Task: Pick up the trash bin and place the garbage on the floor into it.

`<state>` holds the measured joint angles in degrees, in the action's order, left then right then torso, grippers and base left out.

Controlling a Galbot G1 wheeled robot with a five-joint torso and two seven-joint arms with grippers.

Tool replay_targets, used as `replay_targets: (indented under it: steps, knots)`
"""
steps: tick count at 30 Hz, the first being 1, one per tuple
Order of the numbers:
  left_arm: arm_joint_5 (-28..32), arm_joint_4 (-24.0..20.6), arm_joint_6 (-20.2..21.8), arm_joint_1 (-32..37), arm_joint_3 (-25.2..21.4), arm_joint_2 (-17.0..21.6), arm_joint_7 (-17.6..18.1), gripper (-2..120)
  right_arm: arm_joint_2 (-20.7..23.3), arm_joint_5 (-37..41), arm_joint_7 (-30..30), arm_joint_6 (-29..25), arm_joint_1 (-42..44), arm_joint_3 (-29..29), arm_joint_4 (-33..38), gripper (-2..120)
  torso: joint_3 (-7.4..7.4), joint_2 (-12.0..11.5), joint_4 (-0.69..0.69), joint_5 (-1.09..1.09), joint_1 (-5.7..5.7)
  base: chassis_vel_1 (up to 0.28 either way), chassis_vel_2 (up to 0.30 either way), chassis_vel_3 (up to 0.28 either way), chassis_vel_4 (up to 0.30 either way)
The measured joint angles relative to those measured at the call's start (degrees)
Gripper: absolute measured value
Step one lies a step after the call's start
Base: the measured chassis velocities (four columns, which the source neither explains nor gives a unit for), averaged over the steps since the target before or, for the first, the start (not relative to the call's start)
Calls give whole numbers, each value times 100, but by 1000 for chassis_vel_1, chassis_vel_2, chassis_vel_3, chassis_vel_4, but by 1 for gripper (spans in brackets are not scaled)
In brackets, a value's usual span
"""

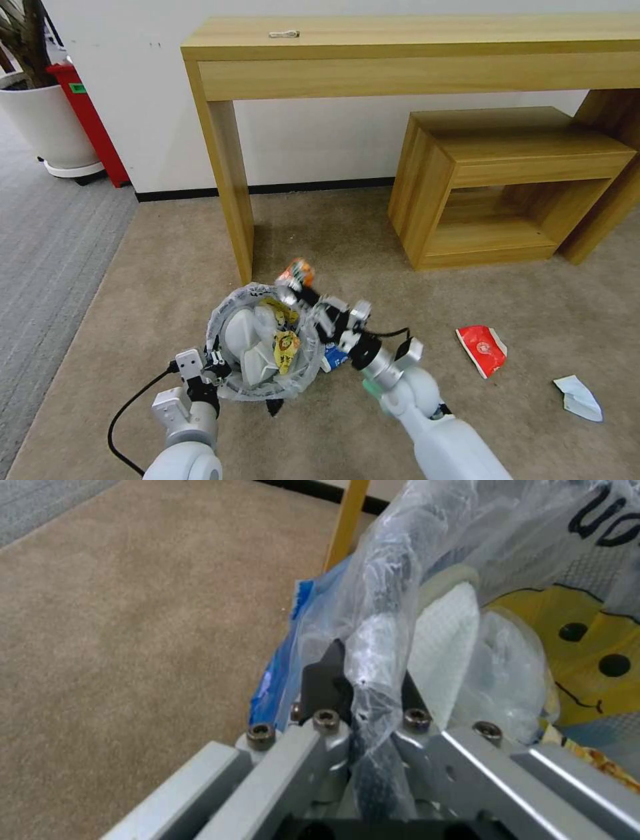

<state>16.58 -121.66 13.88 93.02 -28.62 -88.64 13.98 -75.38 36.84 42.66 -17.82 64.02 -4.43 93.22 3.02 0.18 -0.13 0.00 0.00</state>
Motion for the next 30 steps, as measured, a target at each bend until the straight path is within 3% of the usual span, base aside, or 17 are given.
replay_targets:
  steps: [8,12,15,24,30]
  knots:
    - [-105,25,-16,16,165,-54,-6,1,-16,-187,-14,-24,85,112,-196,8,0,0,-1,0,0,0,0,0,0]
    - [-109,20,-16,3,166,-52,-8,1,12,-222,-7,-24,114,87,-193,18,-1,0,0,0,0,0,0,0,0]
    - [-106,-1,-16,0,152,-40,-10,1,37,-261,15,-15,125,32,-191,36,0,0,-1,0,0,0,0,0,0]
    - [62,-94,-8,-5,-27,40,-15,1,47,-326,-21,-17,156,-96,-183,63,0,0,0,0,0,0,0,0,0]
    - [692,-242,216,-175,-709,347,139,1,135,-238,-982,186,331,-628,234,90,0,0,0,-2,0,0,0,0,0]
